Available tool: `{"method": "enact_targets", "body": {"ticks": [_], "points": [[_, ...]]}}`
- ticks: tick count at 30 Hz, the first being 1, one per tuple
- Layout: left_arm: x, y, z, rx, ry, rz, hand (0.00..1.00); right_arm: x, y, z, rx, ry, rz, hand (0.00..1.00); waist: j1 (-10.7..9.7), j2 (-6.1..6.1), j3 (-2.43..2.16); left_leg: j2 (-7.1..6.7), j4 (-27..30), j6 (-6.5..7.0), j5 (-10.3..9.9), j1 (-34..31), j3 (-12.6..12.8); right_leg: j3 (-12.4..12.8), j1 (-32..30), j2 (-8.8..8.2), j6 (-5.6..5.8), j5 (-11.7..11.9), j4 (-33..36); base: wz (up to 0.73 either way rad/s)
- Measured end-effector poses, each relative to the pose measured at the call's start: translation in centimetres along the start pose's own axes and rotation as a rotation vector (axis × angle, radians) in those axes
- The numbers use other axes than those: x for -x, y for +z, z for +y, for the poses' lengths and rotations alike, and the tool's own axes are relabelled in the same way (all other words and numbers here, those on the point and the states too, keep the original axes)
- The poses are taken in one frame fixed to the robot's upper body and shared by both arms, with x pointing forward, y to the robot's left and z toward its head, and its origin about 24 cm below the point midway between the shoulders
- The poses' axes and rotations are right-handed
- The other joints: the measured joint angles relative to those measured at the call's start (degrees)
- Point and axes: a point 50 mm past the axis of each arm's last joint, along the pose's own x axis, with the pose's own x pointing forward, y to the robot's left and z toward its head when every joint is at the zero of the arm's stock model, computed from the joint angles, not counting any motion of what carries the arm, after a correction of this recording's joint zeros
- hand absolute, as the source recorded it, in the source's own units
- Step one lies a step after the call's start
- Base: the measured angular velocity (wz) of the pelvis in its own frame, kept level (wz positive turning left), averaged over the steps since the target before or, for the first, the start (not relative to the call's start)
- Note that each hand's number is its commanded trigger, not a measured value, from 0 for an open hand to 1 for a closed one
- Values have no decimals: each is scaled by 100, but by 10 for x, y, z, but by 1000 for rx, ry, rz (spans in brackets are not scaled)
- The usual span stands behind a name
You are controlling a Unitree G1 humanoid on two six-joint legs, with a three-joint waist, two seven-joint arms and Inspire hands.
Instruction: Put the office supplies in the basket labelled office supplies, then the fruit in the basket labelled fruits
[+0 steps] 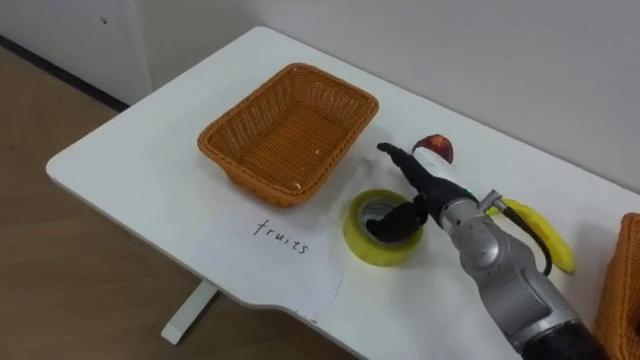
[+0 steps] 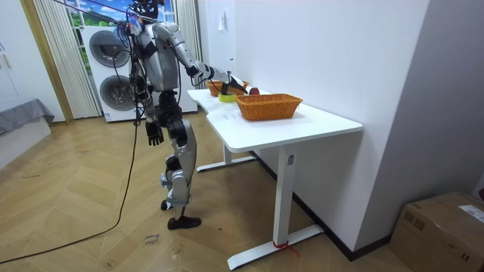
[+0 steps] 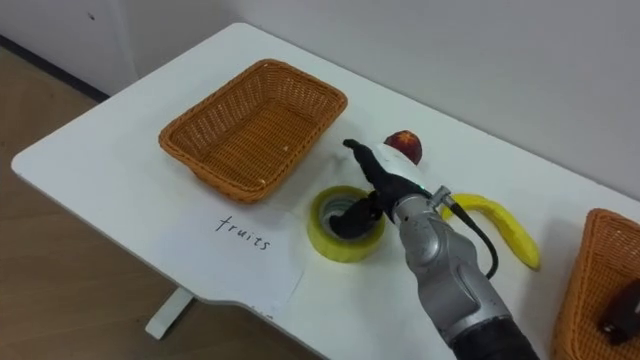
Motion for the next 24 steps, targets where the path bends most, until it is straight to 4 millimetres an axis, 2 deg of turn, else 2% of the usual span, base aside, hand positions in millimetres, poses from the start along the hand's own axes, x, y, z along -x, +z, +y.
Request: {"method": "enact_targets", "body": {"ticks": [7,8,9,14,24], "points": [[0,-1,0,-1,-11,21,0,-3,-4,0,-7,63,47,1,1,0,0,0,-3,-1,0,10,-53,5,20,3,0,2,12,1],[0,-1,0,-1,-13,21,0,-3,-4,0,-7,77,49,61,5,0,0,-1,-3,-1,0,14,-55,7,22,3,1,3,12,0],[0,-1,-1,-2,-16,22,0,-4,-3,0,-3,92,49,100,4,0,0,-2,-3,-1,0,21,-68,3,29,4,1,3,11,0],[0,2,-1,-2,-25,20,0,-4,-4,-1,7,139,66,100,14,0,0,-3,-3,-1,-1,47,-88,-38,58,4,1,4,11,0],[-1,14,-1,0,-31,-1,0,-5,0,-10,89,95,82,100,86,0,0,-2,-8,-1,-2,47,-89,-58,59,3,2,5,10,0]]}}
